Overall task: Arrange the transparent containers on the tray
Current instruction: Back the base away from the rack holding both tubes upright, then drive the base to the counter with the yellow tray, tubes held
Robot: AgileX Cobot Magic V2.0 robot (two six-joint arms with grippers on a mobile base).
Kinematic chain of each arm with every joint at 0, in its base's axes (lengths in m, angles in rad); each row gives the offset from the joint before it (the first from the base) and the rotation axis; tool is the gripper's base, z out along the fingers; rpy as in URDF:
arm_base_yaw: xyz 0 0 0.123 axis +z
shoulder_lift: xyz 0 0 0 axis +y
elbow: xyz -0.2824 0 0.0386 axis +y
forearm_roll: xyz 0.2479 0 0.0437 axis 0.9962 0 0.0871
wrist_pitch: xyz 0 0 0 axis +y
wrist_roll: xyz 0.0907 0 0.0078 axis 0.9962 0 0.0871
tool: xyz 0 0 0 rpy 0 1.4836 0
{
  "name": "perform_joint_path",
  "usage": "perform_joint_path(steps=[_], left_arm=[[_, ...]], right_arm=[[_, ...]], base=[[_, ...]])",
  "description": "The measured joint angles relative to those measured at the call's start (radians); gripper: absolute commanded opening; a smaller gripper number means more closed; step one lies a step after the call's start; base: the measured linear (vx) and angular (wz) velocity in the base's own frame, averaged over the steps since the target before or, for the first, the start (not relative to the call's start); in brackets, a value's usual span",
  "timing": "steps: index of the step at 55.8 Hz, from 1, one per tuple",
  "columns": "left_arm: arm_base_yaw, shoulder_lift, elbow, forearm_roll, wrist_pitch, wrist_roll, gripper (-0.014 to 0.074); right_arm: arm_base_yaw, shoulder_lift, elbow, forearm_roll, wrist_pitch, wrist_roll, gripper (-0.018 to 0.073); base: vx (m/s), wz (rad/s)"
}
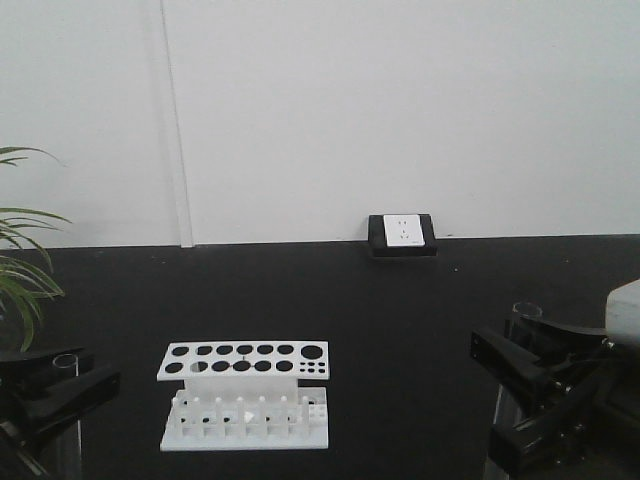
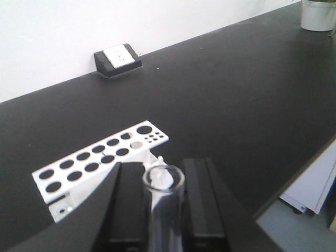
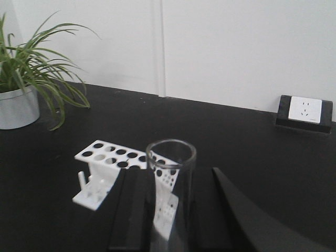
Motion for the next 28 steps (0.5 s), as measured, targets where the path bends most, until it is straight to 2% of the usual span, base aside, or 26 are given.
perform_joint_path(steps=[14,28], left_arm=[[0.0,0.0,0.0,0.0,-0.001,0.0,0.0],[0.0,0.0,0.0,0.0,-0.001,0.0,0.0]], right_arm=[[0.0,0.0,0.0,0.0,0.0,0.0,-0.0013],[0.0,0.0,0.0,0.0,0.0,0.0,-0.0013]], base=[[-0.3,0.12],[-0.32,0.28]])
